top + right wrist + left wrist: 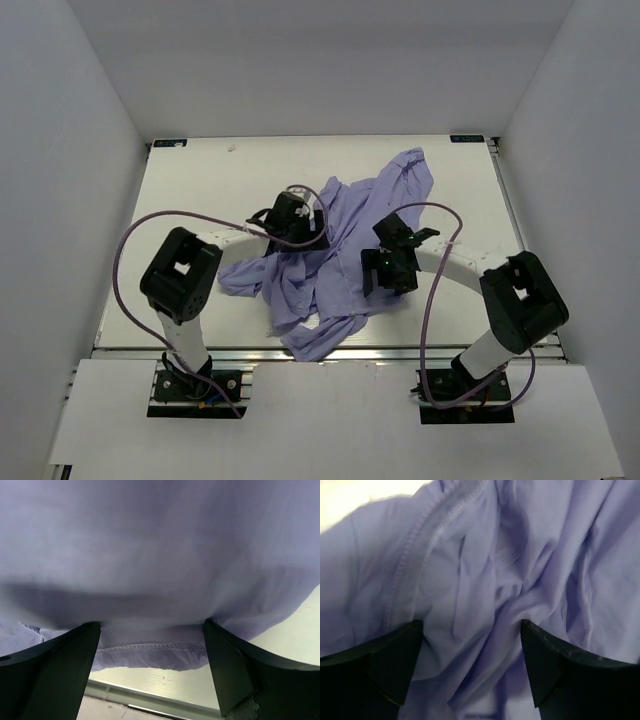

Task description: Zip up the jacket

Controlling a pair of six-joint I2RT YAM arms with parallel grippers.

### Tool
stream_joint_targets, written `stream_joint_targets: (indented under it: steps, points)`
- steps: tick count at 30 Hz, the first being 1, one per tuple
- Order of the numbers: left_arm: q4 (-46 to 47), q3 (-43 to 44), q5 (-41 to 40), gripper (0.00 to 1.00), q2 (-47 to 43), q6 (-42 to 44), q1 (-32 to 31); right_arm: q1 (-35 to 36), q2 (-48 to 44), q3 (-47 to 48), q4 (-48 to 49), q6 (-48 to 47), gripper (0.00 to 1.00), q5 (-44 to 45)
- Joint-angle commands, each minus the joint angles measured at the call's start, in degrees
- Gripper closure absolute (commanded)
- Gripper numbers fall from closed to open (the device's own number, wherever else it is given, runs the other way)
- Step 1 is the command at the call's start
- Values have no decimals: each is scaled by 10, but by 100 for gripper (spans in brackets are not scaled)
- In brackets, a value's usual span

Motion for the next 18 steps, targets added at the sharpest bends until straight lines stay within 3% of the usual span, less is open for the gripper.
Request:
stream_joint_targets:
  steps: [1, 6, 9, 12, 13, 16, 18]
  points:
    - [-7, 85, -5, 10, 68, 17, 3, -10, 38, 29, -16, -7, 11, 71]
    - [-47, 218, -57, 13, 186, 4, 27, -90, 98, 73, -19, -41, 11, 58]
    - [-66, 283, -94, 13, 235, -23, 53, -142, 134, 111, -38, -67, 11, 90]
    - [-105, 401, -131, 11, 310, -49, 78, -206, 167, 157, -48, -78, 11, 124]
    - [-118, 477, -131, 9, 352, -49, 84, -224, 176, 175, -53, -82, 11, 119]
    - [-145, 576, -115, 3, 403, -54, 95, -295, 206, 259, -64, -104, 11, 111]
    - [-130, 635, -83, 2, 419, -39, 97, -298, 208, 313, -74, -132, 11, 118]
